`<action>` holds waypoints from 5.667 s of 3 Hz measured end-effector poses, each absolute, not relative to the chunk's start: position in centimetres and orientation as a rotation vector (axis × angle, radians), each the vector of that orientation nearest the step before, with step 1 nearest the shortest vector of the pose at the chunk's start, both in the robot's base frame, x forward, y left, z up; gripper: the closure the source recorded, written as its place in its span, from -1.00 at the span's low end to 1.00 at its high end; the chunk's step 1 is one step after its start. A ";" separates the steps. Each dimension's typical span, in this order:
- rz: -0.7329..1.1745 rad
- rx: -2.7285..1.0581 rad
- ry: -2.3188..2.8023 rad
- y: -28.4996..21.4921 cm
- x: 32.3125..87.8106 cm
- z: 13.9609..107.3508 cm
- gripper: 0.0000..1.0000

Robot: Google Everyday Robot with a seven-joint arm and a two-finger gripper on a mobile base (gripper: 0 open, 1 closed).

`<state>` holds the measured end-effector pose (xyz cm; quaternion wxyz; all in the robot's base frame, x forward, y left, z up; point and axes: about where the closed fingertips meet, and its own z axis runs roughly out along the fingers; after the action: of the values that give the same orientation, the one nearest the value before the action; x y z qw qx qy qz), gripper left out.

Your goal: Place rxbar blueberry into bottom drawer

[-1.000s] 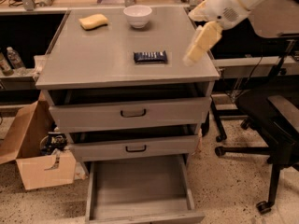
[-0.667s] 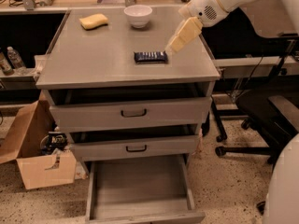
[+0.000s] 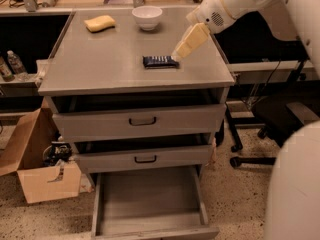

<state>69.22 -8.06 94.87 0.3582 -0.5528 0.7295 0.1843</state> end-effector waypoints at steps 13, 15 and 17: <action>0.685 -0.982 1.813 -4.0 60.4 87.7 1.00; 0.609 -1.115 1.944 -6.9 53.1 79.0 1.00; 0.708 -1.062 2.156 -10.0 47.6 62.5 1.00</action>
Offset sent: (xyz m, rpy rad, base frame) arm 0.0878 0.0197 -0.0786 0.1384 0.0787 -0.1148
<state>47.62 -10.03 62.47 0.3129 -0.4027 0.8173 0.2683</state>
